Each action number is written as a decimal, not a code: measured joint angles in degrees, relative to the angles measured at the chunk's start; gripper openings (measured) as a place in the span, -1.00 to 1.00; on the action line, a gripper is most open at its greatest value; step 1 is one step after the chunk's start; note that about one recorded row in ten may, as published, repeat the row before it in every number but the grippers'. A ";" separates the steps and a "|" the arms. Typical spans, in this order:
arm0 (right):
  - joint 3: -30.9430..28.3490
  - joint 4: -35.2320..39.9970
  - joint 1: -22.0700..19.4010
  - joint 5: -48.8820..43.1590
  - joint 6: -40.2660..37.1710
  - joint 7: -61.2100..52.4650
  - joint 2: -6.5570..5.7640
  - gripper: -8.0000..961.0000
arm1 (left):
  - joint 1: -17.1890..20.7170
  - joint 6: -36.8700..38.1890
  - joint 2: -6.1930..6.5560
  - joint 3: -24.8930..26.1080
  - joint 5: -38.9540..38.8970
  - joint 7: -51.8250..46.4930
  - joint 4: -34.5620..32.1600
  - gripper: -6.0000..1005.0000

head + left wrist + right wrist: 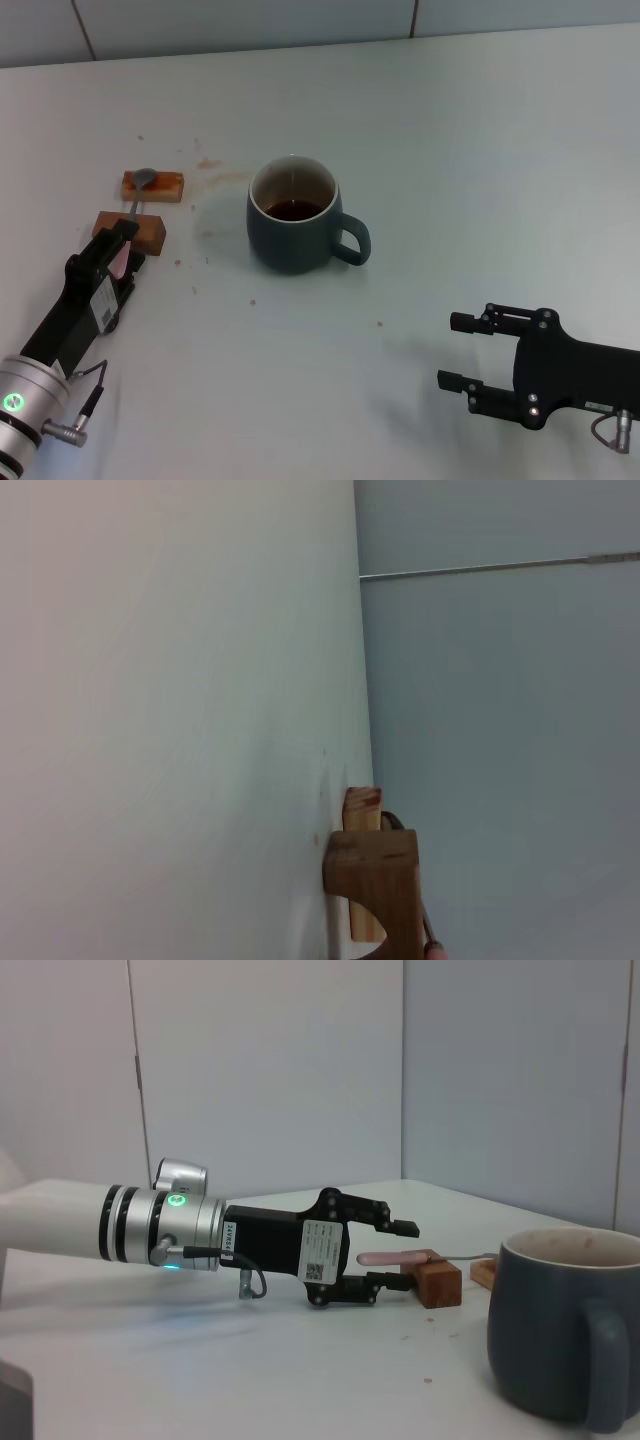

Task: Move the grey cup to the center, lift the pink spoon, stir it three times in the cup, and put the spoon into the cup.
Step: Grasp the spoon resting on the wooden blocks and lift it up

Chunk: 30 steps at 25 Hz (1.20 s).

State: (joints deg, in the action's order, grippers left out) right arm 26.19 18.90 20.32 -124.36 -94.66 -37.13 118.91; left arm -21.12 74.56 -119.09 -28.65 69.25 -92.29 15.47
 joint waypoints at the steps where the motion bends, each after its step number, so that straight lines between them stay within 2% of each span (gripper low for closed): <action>1: 0.00 0.00 0.04 0.00 0.00 -0.10 0.00 0.34 | 0.00 -0.03 0.00 0.00 0.00 0.00 0.00 0.04; 9: 0.09 0.00 0.27 0.00 0.24 -0.24 0.00 0.34 | -0.12 -0.30 0.00 0.00 0.00 0.00 -0.12 0.03; 30: 0.09 0.00 0.63 0.00 0.37 -0.43 0.00 0.33 | -0.50 -1.45 0.09 0.09 0.01 0.07 -0.60 -0.55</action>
State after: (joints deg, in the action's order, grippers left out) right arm 26.28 18.90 20.95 -124.36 -94.30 -37.56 118.91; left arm -21.62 73.11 -119.00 -28.56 69.26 -92.22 14.87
